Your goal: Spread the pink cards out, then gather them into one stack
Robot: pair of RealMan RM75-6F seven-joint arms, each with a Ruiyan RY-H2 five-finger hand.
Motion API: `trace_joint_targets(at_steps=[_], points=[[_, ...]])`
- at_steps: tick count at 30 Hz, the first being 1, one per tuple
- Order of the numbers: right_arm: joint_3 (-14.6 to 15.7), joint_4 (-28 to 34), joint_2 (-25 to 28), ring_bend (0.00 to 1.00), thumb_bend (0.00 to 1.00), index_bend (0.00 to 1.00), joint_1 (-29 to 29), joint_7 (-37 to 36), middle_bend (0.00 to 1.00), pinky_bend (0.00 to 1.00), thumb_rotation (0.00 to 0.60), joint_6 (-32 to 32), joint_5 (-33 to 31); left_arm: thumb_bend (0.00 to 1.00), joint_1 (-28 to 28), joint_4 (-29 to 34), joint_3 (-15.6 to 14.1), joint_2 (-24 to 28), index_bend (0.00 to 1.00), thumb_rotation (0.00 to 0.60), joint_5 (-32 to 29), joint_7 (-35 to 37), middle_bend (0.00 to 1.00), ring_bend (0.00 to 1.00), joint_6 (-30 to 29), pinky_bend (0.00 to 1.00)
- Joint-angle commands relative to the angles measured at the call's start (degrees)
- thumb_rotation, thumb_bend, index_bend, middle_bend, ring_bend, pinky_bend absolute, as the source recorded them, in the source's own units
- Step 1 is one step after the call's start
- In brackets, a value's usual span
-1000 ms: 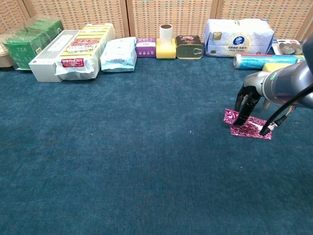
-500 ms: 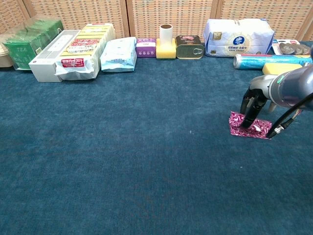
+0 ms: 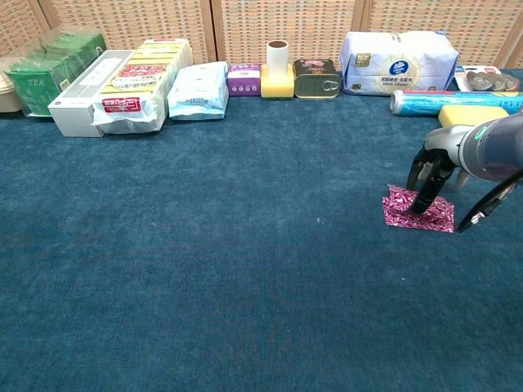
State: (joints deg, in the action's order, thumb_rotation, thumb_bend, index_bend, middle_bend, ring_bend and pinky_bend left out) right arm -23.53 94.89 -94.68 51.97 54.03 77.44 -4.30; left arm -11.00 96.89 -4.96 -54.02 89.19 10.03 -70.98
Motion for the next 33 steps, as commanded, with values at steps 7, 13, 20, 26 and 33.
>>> trace_joint_targets(at_steps=[7, 13, 20, 26, 33], points=[[-0.2, 0.4, -0.6, 0.08, 0.31, 0.29, -0.1, 0.5, 0.15, 0.18, 0.600, 0.3, -0.2, 0.03, 0.1, -0.1, 0.0, 0.1, 0.00, 0.600, 0.1, 0.5, 0.00, 0.00, -0.2, 0.03], [-0.4, 0.7, -0.6, 0.08, 0.31, 0.25, -0.4, 0.4, 0.14, 0.18, 0.600, -0.1, -0.3, 0.03, 0.2, -0.2, 0.0, 0.2, 0.00, 0.600, 0.2, 0.8, 0.00, 0.00, -0.5, 0.03], [-0.5, 1.1, -0.7, 0.08, 0.31, 0.25, -0.6, 0.0, 0.14, 0.18, 0.600, 0.2, 0.8, 0.03, 0.2, -0.3, -0.1, 0.2, 0.00, 0.600, 0.4, 1.0, 0.00, 0.00, -0.7, 0.03], [-0.2, 0.5, -1.4, 0.08, 0.31, 0.25, -1.3, -2.9, 0.14, 0.18, 0.600, -1.2, 4.8, 0.03, 0.3, -0.2, -0.1, 0.1, 0.00, 0.600, 0.4, 0.8, 0.00, 0.00, -0.7, 0.04], [1.0, -2.3, -2.8, 0.09, 0.31, 0.25, -1.1, -4.8, 0.14, 0.18, 0.600, -2.3, 10.1, 0.03, 0.3, -0.2, 0.1, 0.0, 0.00, 0.600, 0.0, 0.5, 0.00, 0.00, -0.6, 0.03]])
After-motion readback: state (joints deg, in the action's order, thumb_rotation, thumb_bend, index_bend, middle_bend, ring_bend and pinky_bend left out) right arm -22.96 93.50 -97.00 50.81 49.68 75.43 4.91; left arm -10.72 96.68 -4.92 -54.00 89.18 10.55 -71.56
